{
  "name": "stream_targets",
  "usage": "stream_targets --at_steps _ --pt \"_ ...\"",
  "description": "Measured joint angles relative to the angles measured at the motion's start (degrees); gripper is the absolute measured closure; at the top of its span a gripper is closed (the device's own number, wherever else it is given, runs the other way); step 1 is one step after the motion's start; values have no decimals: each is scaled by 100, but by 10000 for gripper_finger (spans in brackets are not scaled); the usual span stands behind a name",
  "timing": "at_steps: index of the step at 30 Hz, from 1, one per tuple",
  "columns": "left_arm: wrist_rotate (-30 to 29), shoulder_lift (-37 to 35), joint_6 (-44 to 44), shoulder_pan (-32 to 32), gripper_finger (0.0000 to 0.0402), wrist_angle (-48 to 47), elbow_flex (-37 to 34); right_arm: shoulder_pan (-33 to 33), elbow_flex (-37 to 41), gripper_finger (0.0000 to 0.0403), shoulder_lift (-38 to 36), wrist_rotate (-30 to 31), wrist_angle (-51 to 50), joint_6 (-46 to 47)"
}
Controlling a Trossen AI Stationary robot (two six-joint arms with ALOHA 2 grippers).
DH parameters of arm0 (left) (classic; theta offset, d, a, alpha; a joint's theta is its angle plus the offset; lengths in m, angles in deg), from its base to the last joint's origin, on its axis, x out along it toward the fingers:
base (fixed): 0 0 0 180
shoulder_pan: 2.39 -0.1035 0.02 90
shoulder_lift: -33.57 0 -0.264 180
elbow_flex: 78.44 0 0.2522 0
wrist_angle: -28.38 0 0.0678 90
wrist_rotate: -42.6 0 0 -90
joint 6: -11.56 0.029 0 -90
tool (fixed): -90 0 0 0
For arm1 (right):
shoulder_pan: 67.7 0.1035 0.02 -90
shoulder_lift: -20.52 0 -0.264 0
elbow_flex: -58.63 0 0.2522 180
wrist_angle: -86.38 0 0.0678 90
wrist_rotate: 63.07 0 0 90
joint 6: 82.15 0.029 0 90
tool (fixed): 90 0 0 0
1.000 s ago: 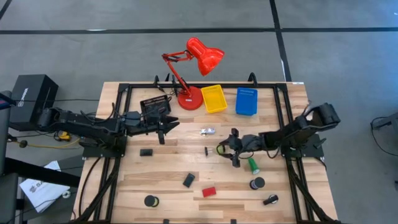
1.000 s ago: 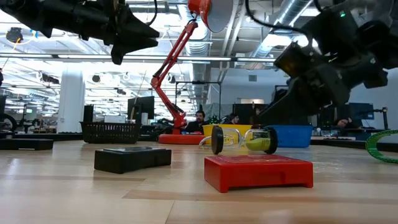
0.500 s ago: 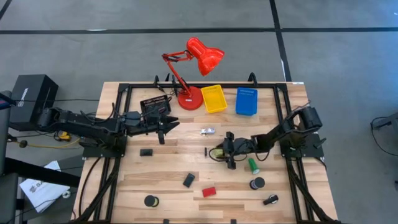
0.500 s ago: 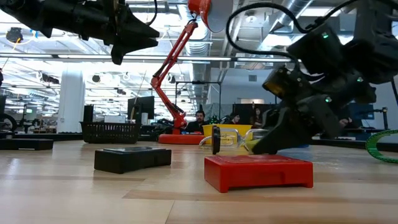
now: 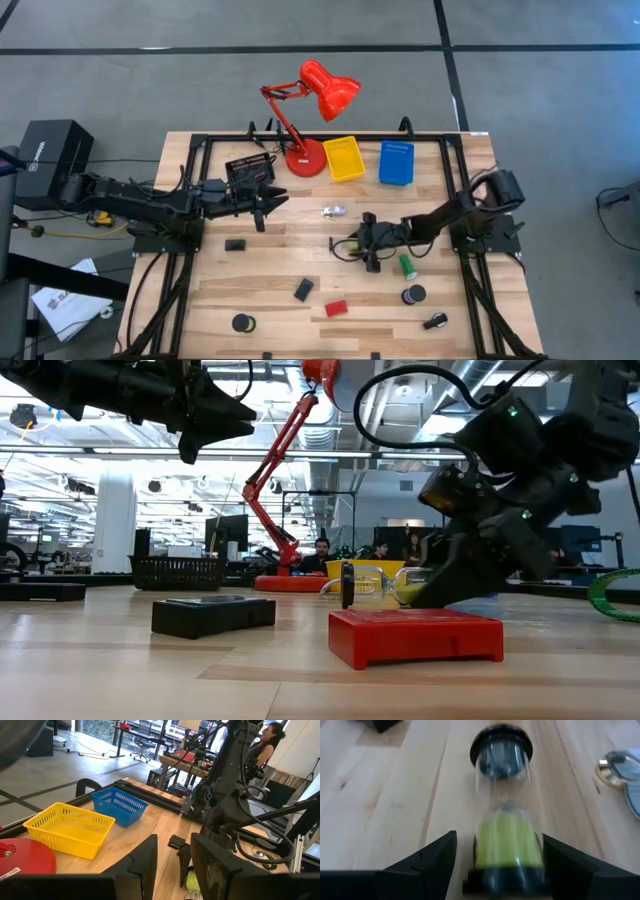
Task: Pick & Place Office items
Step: Put the light green hourglass into the yellow bin
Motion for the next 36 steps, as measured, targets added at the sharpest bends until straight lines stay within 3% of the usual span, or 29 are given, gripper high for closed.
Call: stream_targets --at_steps 8,13,23,36 --pt "0 0 0 0 289 -2 0 237 13 149 -524 122 -933 188" --pt "0 0 0 0 289 -2 0 395 14 149 -538 451 -756 66" --pt "-2 0 0 0 289 -2 0 409 13 150 -538 466 -657 -17" --pt "-2 20 -15 0 289 -19 0 341 9 198 -531 470 -650 -157"
